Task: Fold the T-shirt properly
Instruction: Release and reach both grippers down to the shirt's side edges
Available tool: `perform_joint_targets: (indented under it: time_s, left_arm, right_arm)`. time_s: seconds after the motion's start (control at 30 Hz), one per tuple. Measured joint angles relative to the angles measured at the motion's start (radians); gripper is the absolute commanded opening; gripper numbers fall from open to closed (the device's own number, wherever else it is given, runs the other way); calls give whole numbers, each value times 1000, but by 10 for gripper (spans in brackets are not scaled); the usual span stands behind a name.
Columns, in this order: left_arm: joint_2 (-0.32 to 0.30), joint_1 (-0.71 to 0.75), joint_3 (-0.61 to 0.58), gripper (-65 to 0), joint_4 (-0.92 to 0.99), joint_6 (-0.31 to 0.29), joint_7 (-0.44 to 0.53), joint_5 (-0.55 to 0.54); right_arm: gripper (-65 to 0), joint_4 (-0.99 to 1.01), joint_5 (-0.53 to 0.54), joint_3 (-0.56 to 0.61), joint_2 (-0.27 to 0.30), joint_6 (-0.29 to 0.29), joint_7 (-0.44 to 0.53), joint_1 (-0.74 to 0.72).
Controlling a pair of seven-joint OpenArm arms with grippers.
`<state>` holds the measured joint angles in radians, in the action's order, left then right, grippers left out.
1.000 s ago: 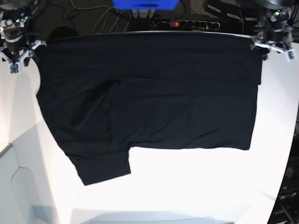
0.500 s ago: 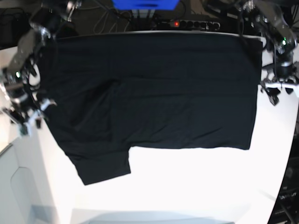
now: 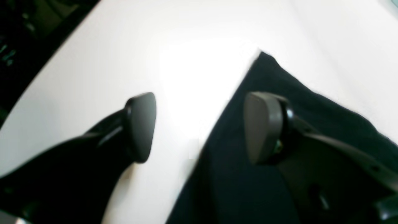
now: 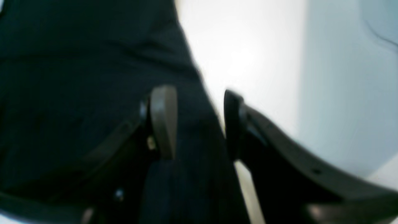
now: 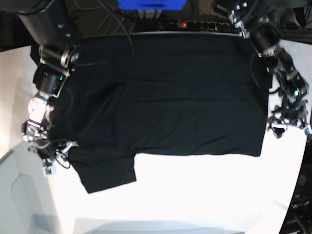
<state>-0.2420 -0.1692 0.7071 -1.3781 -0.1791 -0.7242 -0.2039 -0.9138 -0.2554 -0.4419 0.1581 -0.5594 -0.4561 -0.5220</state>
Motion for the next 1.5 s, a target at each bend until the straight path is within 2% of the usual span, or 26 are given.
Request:
perform_joint_targets:
  time_s: [0.1, 0.17, 0.3, 0.53, 0.77, 0.87, 1.0, 1.03, 1.23, 1.4, 1.47, 1.5]
  left_arm:
    - [-23, -65, -53, -221, 90, -5, 11, 0]
    - [-33, -96, -93, -221, 140, -6, 83, 2]
    - [-74, -128, -175, -221, 269, -3, 177, 23]
    - [-80, -191, -208, -221, 471, 0, 268, 25]
    - [-93, -226, -208, -221, 532, 3, 284, 28]
    - [-93, -259, -211, -221, 575, 1, 286, 27]
    - [-104, -298, -257, -221, 654, 0, 296, 27]
    - [-111, -308, -290, -221, 682, 2, 318, 28]
    - [-111, -332, -415, -221, 822, 3, 521, 29]
    - [-120, -360, -460, -227, 875, 4, 540, 27]
    - [-121, -360, -468, -267, 875, 4, 541, 28]
    - [-121, -360, -468, -314, 875, 4, 541, 28]
  right_arm:
    - [-394, 115, 3, 0, 21, 60, 81, -41]
    - [-394, 169, 2, 0, 31, 86, 113, -61]
    - [-394, 204, -1, 0, 45, 86, 136, -53]
    - [-394, 201, 8, 0, 27, 89, 172, -11]
    - [-402, 196, 8, 0, 13, 89, 184, 0]
    - [-460, 194, 9, 0, 7, 89, 186, 2]
    - [-636, 192, 24, 0, 10, 90, 196, 14]
    - [-650, 192, 25, 0, 10, 90, 196, 13]
    - [-650, 192, 27, 0, 7, 90, 205, 19]
    - [-650, 192, 26, 0, 7, 90, 206, 19]
    - [-650, 192, 26, 0, 7, 90, 206, 19]
    - [-650, 192, 26, 0, 7, 90, 206, 19]
